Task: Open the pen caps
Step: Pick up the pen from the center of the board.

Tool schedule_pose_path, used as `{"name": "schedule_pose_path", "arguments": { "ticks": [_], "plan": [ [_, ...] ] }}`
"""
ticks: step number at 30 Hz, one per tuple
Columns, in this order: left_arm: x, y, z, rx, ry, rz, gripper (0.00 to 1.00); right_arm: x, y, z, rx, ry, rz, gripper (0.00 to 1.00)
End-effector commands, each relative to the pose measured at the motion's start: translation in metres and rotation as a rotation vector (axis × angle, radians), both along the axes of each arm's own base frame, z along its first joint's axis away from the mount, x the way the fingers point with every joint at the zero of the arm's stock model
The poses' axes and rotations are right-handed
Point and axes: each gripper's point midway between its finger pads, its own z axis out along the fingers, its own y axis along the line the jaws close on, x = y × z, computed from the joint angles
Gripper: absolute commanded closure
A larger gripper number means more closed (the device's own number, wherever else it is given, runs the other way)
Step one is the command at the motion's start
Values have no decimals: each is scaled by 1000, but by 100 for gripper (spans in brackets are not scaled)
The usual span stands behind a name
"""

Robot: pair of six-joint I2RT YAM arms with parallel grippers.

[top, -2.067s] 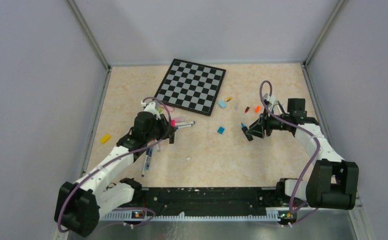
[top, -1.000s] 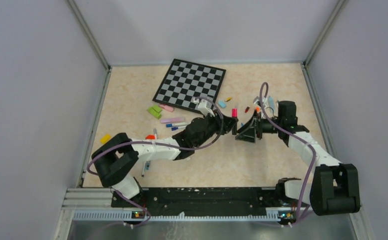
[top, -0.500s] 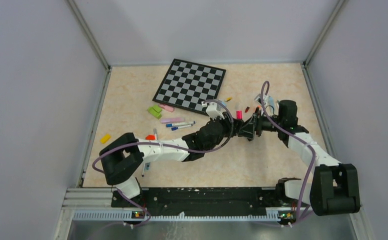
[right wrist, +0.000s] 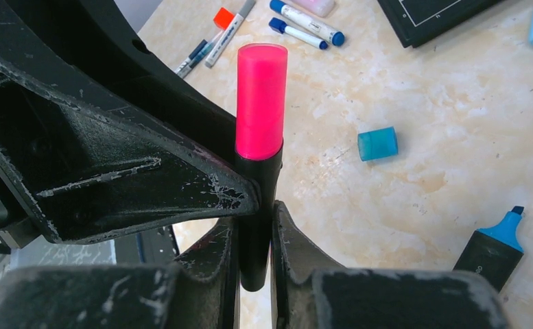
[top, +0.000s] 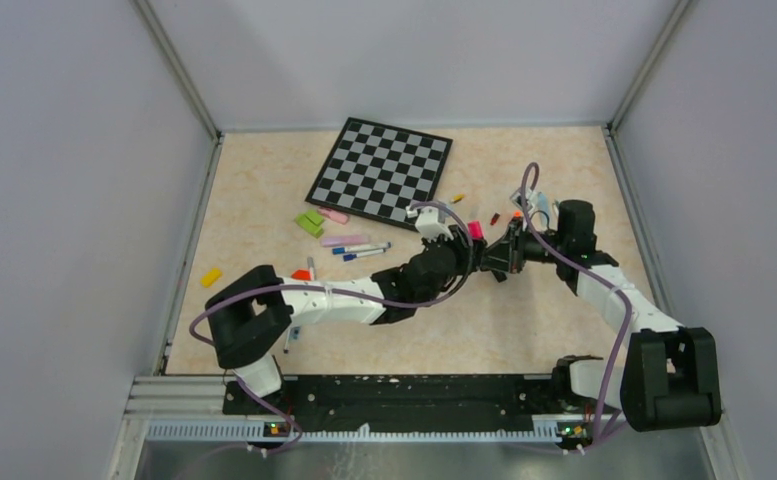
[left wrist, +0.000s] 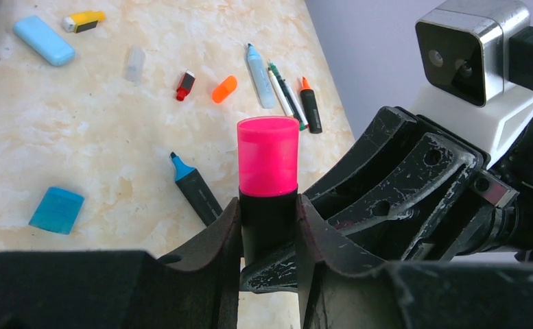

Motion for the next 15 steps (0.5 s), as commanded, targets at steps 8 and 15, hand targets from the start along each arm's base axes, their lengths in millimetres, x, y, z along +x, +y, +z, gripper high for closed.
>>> {"name": "schedule_pose_path", "arguments": {
  "ticks": [8, 15],
  "plan": [
    [-35, 51, 73, -44, -332, -113, 16, -14, 6, 23, 17, -141, 164, 100],
    [-65, 89, 87, -23, -499, -268, 1, -33, 7, 23, 34, -179, 262, 100]
  ]
}}
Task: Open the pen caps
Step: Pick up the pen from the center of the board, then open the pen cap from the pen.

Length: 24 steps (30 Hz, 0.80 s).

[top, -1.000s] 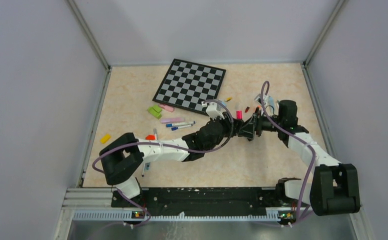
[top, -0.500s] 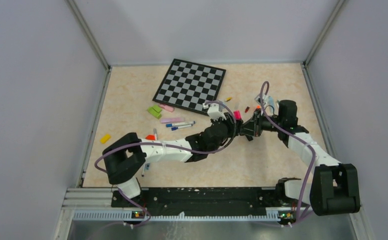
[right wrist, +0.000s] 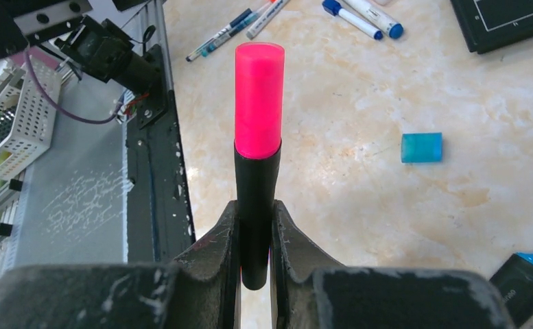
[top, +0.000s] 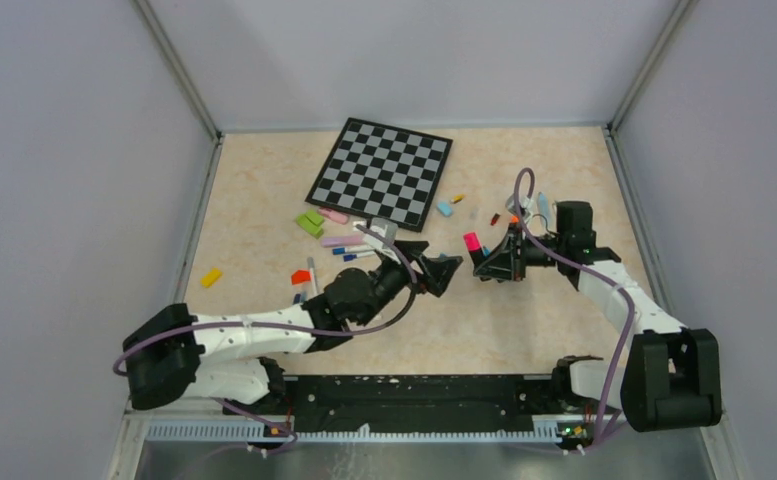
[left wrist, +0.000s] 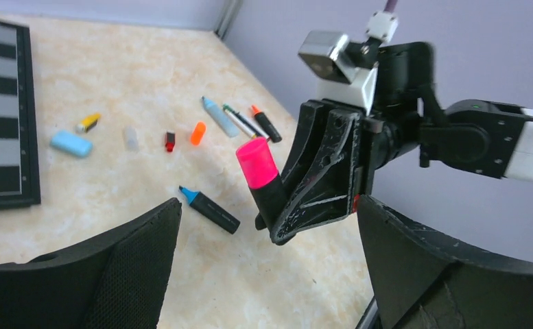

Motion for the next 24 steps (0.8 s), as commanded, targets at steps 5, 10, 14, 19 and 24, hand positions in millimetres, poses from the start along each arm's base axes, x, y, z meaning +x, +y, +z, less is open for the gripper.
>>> {"name": "schedule_pose_path", "arguments": {
  "ticks": [5, 10, 14, 19, 24],
  "plan": [
    [-28, 19, 28, -57, -128, -305, 1, -23, 5, 19, 58, -144, 172, 100],
    [-36, 21, 31, -148, -112, -460, 1, -33, 6, 21, 99, -133, 211, 100],
    [-38, 7, 29, -158, -98, -544, 1, -36, 7, 21, 114, -120, 220, 100],
    [-34, -11, 24, -190, -80, -612, 1, -39, 8, 22, 130, -109, 230, 100],
    [-29, -24, 18, -237, -78, -674, 6, -40, 8, 22, 135, -110, 234, 100]
  ]
}}
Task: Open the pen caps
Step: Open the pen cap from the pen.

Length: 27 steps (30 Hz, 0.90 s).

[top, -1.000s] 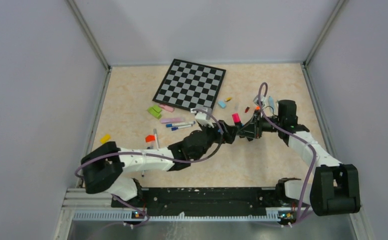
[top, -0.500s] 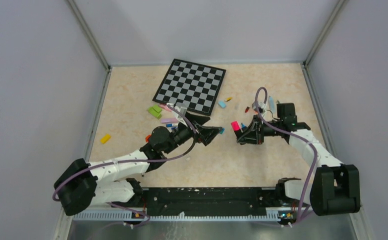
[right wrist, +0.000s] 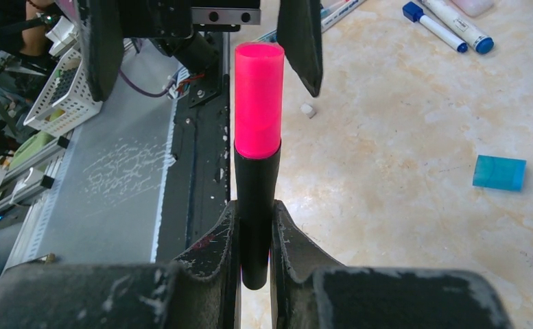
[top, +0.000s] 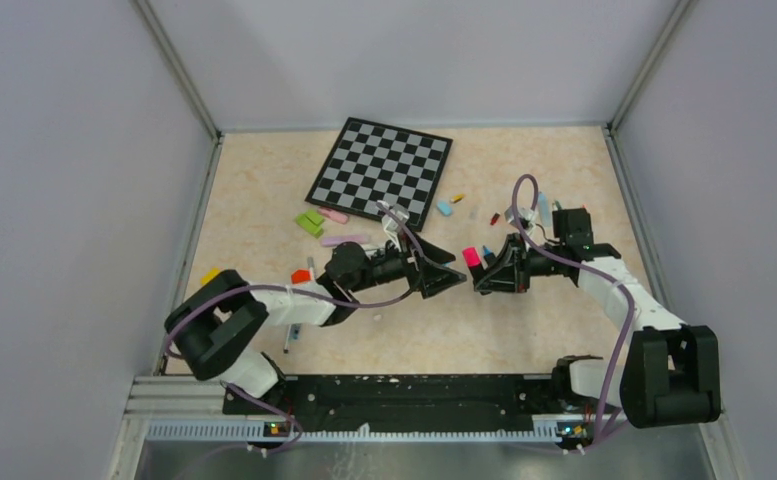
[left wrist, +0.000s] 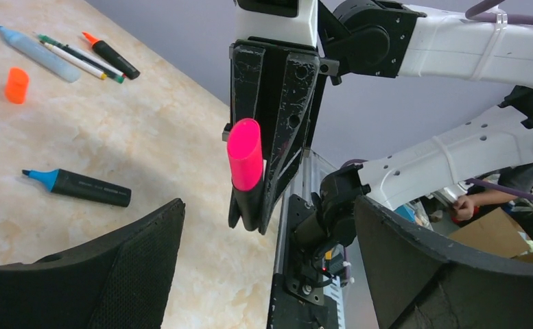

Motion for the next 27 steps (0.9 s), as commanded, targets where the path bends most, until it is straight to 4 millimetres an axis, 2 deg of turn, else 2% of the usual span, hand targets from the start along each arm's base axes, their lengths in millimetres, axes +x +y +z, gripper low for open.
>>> {"name": "schedule_pose_path", "arguments": {
  "ticks": [1, 5, 10, 20, 27],
  "plan": [
    [-3, -9, 36, -151, -67, -91, 7, 1, 4, 16, 50, -70, 40, 100],
    [3, -22, 31, -169, -40, -127, 13, 1, 4, 15, 50, -66, 44, 100],
    [6, -29, 37, -220, -43, -151, 24, 1, 5, 14, 45, -63, 44, 100],
    [4, -32, 36, -241, -48, -166, 58, 3, 6, 13, 44, -38, 41, 100],
    [4, -36, 35, -229, -47, -174, 72, 3, 6, 12, 46, -25, 41, 100]
  ]
}}
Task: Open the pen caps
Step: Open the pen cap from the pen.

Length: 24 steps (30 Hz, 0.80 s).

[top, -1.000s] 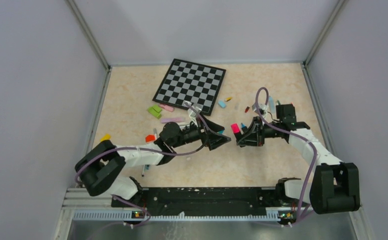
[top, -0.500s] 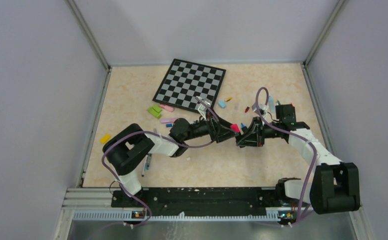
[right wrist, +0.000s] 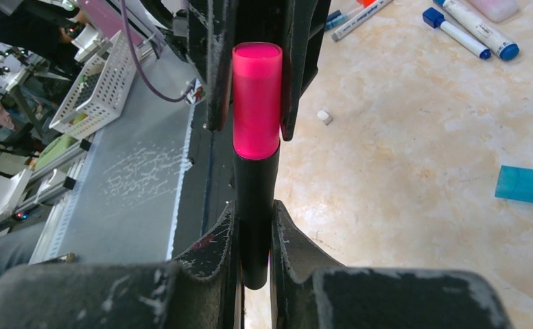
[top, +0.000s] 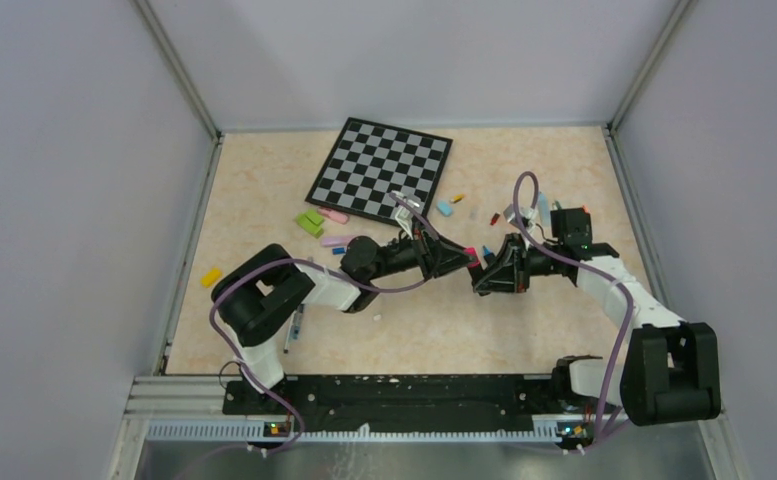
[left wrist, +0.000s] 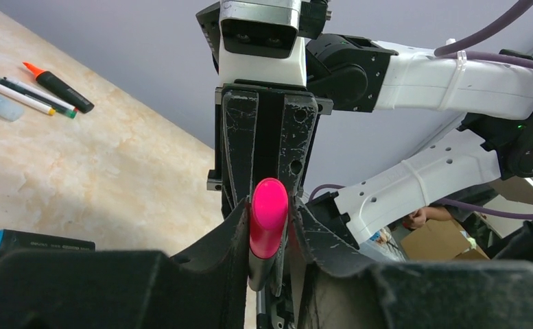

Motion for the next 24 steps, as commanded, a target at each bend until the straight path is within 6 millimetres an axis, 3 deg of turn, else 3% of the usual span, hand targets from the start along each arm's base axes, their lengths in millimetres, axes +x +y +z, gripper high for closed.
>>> {"name": "schedule_pose_path", "arguments": {
  "ticks": [1, 4, 10, 18, 24],
  "plan": [
    [-9, -3, 29, -79, -85, -37, 76, 7, 3, 7, 14, -56, 13, 100],
    [-7, -4, 34, -84, -101, -25, 99, 7, 3, 6, 13, -53, 12, 100],
    [10, 10, 70, -149, -226, 124, 100, 7, 3, 4, 15, -37, 15, 100],
    [54, 73, 151, -306, -374, 474, 100, 1, 6, 6, 48, -13, 46, 100],
    [80, 116, 182, -423, -297, 653, 100, 2, 6, 4, 44, -12, 44, 100]
  ]
}}
